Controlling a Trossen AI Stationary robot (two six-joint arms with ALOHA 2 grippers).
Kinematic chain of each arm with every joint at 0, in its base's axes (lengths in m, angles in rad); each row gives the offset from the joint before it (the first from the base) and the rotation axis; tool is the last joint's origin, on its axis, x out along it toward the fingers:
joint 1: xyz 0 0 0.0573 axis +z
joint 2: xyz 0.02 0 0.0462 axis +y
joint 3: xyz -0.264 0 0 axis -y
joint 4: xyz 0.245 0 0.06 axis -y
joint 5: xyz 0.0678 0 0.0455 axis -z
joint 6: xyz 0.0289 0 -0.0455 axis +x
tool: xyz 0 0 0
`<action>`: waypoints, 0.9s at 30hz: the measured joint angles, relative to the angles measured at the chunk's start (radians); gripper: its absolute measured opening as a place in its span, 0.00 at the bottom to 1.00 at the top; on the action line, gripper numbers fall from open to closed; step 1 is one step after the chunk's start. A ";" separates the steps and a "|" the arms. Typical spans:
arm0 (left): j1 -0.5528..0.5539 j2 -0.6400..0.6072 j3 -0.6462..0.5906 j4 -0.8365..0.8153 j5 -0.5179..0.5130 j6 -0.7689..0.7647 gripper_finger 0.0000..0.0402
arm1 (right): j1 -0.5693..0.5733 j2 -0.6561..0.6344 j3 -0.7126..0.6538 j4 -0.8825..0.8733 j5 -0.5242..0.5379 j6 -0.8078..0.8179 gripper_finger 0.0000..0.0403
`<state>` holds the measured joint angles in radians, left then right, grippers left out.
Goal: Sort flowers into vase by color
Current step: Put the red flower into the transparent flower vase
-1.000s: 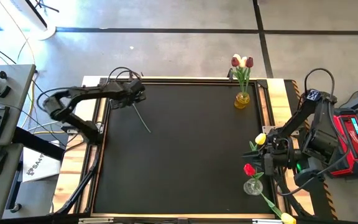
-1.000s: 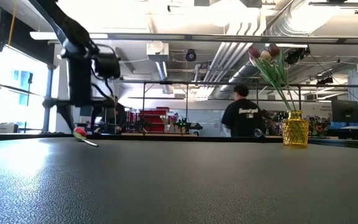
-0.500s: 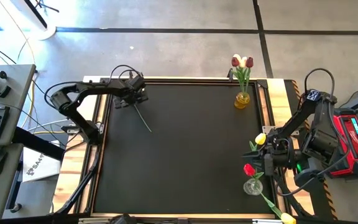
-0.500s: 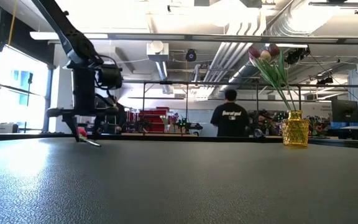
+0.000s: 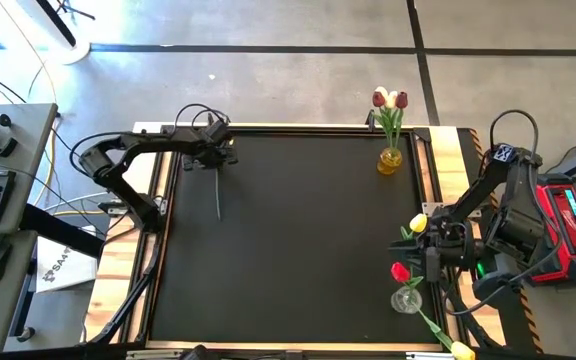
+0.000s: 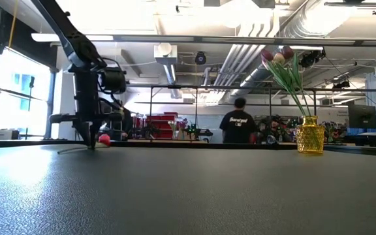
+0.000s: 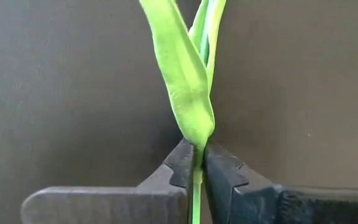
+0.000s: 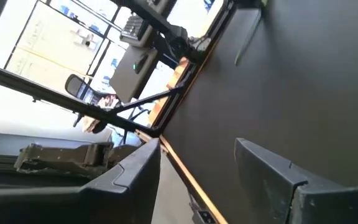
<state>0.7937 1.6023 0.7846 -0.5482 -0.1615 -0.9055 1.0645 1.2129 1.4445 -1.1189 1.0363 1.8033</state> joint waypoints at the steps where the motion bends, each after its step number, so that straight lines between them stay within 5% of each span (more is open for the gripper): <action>1: 0.000 -0.014 -0.002 -0.004 0.015 0.001 0.04 | 0.000 0.000 0.000 0.001 0.012 -0.006 0.48; 7: -0.041 -0.171 -0.004 0.038 0.182 0.042 0.01 | -0.008 0.003 0.000 0.000 0.059 -0.047 0.48; 14: -0.205 -0.392 -0.002 0.408 0.498 0.212 0.00 | -0.077 0.037 0.000 -0.001 0.221 -0.166 0.48; 20: -0.417 -0.486 0.000 0.816 0.546 0.264 0.00 | -0.189 0.052 0.000 0.013 0.149 -0.249 0.48; 27: -0.619 -0.458 0.019 1.129 0.450 0.276 0.00 | -0.309 0.053 0.000 0.258 0.052 -0.625 0.48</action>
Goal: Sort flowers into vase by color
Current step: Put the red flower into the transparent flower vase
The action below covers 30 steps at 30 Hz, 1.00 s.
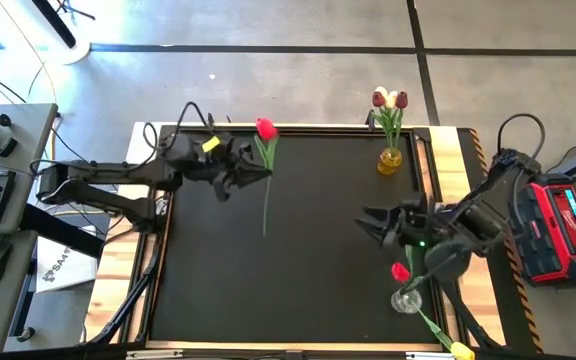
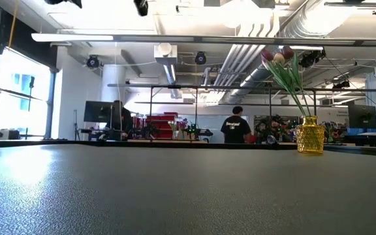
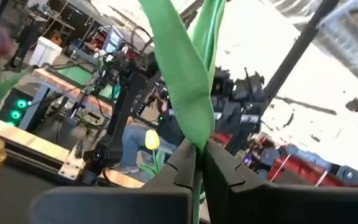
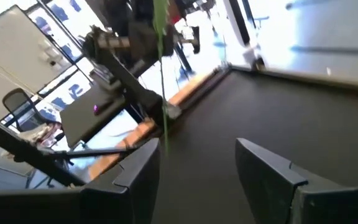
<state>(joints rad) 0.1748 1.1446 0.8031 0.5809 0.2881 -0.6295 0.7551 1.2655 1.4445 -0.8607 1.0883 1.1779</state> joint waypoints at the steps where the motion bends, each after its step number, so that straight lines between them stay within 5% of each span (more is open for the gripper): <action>1: -0.021 0.012 0.014 -0.006 -0.016 0.023 0.00 | -0.017 0.000 0.000 0.050 -0.001 -0.068 0.48; 9: -0.171 0.161 0.161 -0.049 -0.136 0.196 0.00 | -0.125 0.000 0.000 0.362 -0.136 -0.479 0.48; 23: -0.261 0.460 0.462 -0.149 -0.148 0.309 0.00 | -0.154 0.033 0.000 0.407 -0.232 -0.578 0.48; 30: -0.264 0.527 0.516 -0.151 -0.055 0.310 0.00 | -0.153 0.084 0.000 0.418 -0.156 -0.561 0.40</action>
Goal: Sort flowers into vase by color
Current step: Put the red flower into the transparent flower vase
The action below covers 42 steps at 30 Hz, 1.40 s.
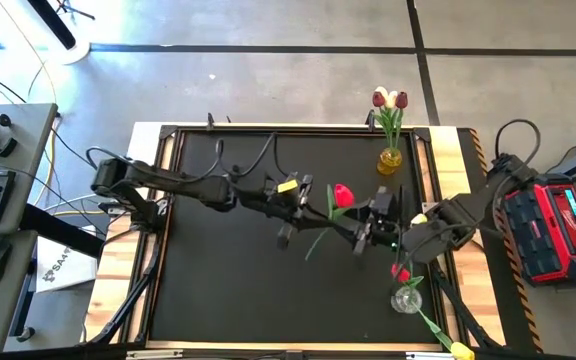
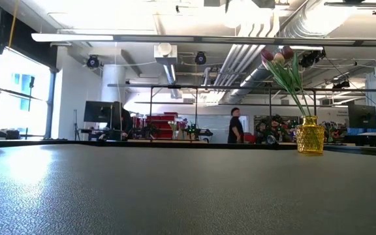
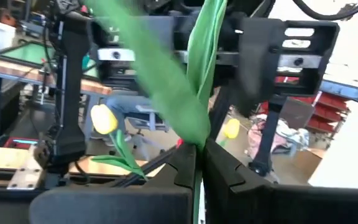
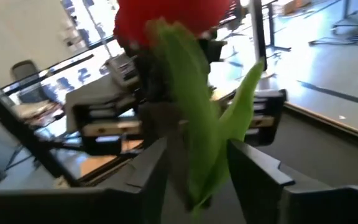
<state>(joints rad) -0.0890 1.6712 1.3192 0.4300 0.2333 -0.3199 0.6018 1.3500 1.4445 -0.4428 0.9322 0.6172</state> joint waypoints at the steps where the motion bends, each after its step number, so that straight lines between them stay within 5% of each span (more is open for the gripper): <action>1: 0.001 0.003 0.002 0.002 0.005 0.000 0.00 | 0.000 0.004 0.000 0.000 0.016 0.009 0.38; 12: 0.001 0.004 0.002 -0.002 0.023 0.034 0.00 | 0.001 0.004 0.000 -0.001 0.010 0.006 0.02; 27: 0.004 0.004 0.001 -0.174 0.028 0.035 0.20 | 0.051 -0.065 0.000 -0.087 -0.077 0.011 0.00; 42: 0.002 0.004 0.001 -0.238 0.029 0.034 0.22 | 0.203 -0.200 0.000 -0.419 -0.227 0.152 0.00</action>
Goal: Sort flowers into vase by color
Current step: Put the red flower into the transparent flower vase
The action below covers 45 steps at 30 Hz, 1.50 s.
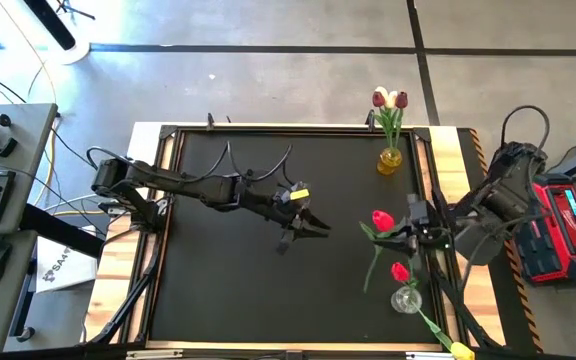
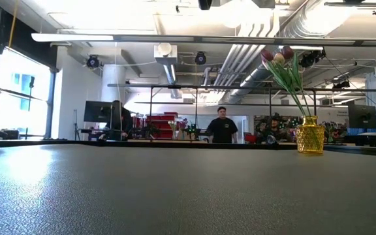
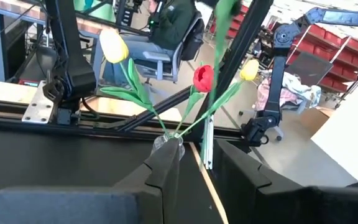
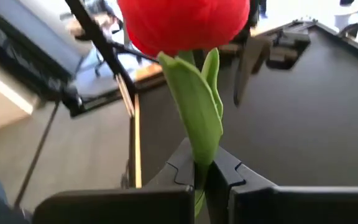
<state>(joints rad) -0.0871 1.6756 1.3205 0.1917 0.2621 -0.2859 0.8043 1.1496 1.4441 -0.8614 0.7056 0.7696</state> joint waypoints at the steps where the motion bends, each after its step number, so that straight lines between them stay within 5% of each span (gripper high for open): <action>1: -0.002 0.000 0.000 0.000 0.000 0.000 0.22 | 0.008 -0.002 0.000 -0.027 -0.004 0.012 0.00; 13: -0.015 0.000 0.000 -0.002 -0.046 -0.106 0.22 | 0.087 -0.013 0.000 -0.357 -0.028 0.226 0.00; 33: -0.093 0.000 0.000 -0.045 -0.313 -0.133 0.22 | 0.319 -0.012 -0.078 -0.301 -0.016 0.257 0.00; 45: -0.090 0.000 0.000 -0.029 -0.331 -0.175 0.22 | 0.397 -0.011 -0.164 -0.246 -0.028 0.307 0.01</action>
<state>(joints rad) -0.1772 1.6756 1.3205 0.1631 -0.0692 -0.4610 1.2016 1.1383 1.2806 -1.1074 0.6771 1.0767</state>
